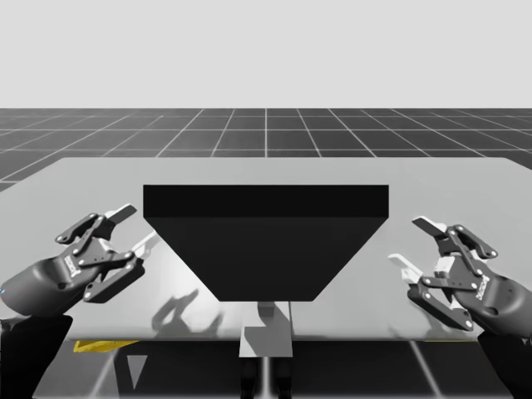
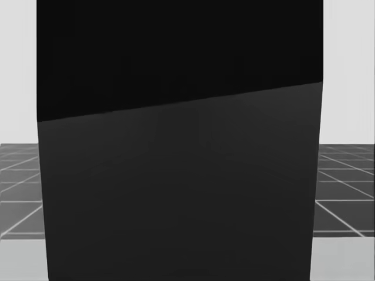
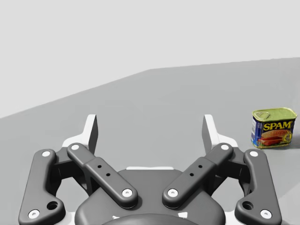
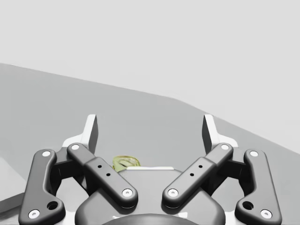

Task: Reach around the screen and pick up the object behind it.

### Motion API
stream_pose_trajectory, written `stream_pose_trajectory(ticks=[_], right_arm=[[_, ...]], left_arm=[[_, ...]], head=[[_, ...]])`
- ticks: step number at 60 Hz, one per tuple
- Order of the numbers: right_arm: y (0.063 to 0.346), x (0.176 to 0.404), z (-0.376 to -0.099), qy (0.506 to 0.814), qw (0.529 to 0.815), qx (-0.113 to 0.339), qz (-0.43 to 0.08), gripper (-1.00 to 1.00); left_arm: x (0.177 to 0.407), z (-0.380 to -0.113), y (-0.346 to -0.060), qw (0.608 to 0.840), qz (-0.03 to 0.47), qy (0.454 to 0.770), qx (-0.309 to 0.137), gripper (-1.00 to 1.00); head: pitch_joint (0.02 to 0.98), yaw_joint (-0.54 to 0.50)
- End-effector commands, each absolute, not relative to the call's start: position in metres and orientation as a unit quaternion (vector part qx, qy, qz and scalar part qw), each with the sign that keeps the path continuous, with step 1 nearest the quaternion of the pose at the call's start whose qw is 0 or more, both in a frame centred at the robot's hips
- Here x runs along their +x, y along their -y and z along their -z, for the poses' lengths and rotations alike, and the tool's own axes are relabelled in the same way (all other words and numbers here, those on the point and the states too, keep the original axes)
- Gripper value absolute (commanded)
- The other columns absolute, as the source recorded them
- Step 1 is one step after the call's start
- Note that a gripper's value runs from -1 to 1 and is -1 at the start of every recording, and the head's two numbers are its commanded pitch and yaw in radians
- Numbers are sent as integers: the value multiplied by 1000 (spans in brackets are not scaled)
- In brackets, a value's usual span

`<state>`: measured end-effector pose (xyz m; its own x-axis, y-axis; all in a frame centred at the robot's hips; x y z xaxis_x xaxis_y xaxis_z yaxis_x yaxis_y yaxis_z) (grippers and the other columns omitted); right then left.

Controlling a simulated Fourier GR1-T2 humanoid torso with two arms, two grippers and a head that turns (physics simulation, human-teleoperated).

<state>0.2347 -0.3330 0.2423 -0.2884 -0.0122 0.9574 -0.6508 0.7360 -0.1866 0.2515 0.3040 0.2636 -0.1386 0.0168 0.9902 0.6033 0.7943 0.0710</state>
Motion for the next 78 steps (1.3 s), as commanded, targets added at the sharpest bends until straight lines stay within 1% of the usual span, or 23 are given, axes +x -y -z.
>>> stream_pose_trajectory(ticks=[1, 3, 5, 8, 10, 14, 17, 19, 22, 23, 27, 31, 39, 42, 51, 62, 68, 78], right_arm=[[335, 208, -226, 723, 542, 267, -335, -1000], [335, 206, -224, 723, 542, 269, -333, -1000], [336, 204, -220, 720, 545, 277, -329, -1000], [336, 202, -216, 721, 545, 276, -328, -1000], [335, 200, -210, 719, 548, 277, -326, -1000], [334, 199, -203, 718, 551, 279, -321, -1000], [333, 200, -198, 718, 553, 278, -318, -1000], [333, 201, -196, 717, 559, 275, -314, -1000], [333, 202, -193, 720, 558, 273, -309, -1000], [333, 204, -191, 720, 564, 271, -301, -1000], [334, 207, -189, 723, 566, 264, -294, -1000], [334, 213, -185, 720, 581, 262, -276, -1000], [331, 227, -174, 710, 599, 265, -260, -1000], [330, 231, -171, 706, 603, 266, -259, -1000], [323, 252, -162, 685, 620, 275, -267, -1000], [311, 270, -153, 669, 624, 287, -285, -1000], [305, 282, -149, 669, 616, 293, -295, -1000], [297, 300, -141, 658, 620, 302, -303, -1000]], left_arm=[[231, -258, -301, 613, 296, 685, -260, -1000], [230, -256, -301, 612, 305, 680, -265, -1000], [227, -252, -301, 610, 324, 668, -277, -1000], [227, -249, -302, 610, 332, 664, -278, -1000], [225, -245, -302, 608, 346, 656, -285, -1000], [224, -240, -303, 606, 358, 646, -295, -1000], [224, -238, -303, 604, 365, 643, -298, -1000], [225, -236, -302, 607, 367, 640, -296, -1000], [225, -234, -301, 609, 370, 637, -294, -1000], [225, -233, -301, 610, 370, 637, -294, -1000], [226, -232, -300, 610, 371, 635, -294, -1000], [227, -232, -299, 611, 372, 635, -292, -1000], [227, -231, -295, 610, 380, 631, -292, -1000], [227, -231, -294, 610, 382, 631, -289, -1000], [227, -229, -291, 609, 387, 630, -286, -1000], [227, -227, -290, 607, 391, 630, -285, -1000], [225, -227, -289, 605, 394, 631, -284, -1000], [224, -227, -288, 602, 397, 632, -283, -1000]], head=[[137, -21], [138, -22], [140, -23], [140, -24], [141, -25], [142, -28], [143, -30], [143, -31], [143, -33], [143, -36], [144, -42], [147, -52], [149, -58], [151, -58], [159, -62], [167, -59], [168, -60], [175, -58]])
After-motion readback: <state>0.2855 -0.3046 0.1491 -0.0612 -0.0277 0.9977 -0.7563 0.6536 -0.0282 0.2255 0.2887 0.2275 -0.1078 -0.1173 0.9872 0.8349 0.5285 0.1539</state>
